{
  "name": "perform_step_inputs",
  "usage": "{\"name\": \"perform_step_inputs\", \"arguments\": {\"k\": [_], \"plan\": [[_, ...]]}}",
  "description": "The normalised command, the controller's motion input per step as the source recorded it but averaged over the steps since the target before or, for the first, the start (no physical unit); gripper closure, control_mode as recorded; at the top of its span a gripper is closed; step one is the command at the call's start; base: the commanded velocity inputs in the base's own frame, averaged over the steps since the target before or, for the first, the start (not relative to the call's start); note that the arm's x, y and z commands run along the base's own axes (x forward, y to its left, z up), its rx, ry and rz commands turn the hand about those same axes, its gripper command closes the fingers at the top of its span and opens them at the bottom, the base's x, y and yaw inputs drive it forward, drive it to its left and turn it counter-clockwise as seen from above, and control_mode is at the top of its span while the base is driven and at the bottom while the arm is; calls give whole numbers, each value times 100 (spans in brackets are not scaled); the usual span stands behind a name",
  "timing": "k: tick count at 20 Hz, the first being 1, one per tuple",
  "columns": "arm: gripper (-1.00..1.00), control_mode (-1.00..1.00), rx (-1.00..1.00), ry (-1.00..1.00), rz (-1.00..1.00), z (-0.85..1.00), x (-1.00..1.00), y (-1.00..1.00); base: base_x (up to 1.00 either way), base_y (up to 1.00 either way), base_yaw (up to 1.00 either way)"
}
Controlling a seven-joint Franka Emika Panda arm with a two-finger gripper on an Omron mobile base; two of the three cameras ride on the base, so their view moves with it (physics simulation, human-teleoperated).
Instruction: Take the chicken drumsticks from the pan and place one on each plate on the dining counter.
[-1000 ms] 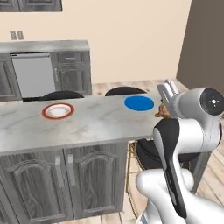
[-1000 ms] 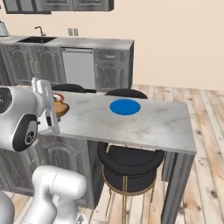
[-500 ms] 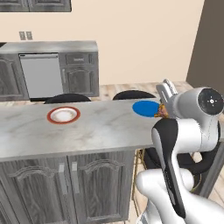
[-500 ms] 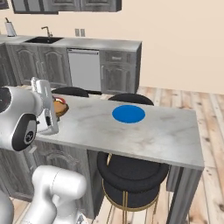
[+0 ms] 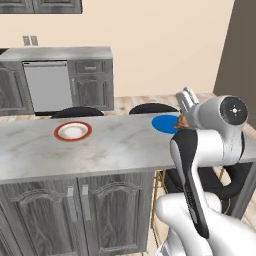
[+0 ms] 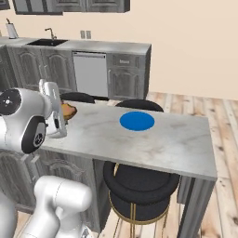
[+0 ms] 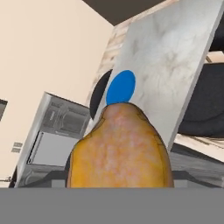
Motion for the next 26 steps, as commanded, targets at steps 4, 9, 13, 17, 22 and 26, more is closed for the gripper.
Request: {"name": "perform_step_inputs", "arguments": {"k": [4,9,13,17,22,26], "plan": [[100,-100,4,12,-1,8,97,-31,0,0,0],[100,-100,1,28,3,-2,73,-60,0,0,0],[100,-100,0,30,9,-19,73,-67,0,0,0],[100,-100,0,22,10,-46,73,-52,0,0,0],[100,-100,-4,0,5,-85,72,-26,0,0,0],[100,-100,-3,5,7,-76,78,-28,0,0,0]]}}
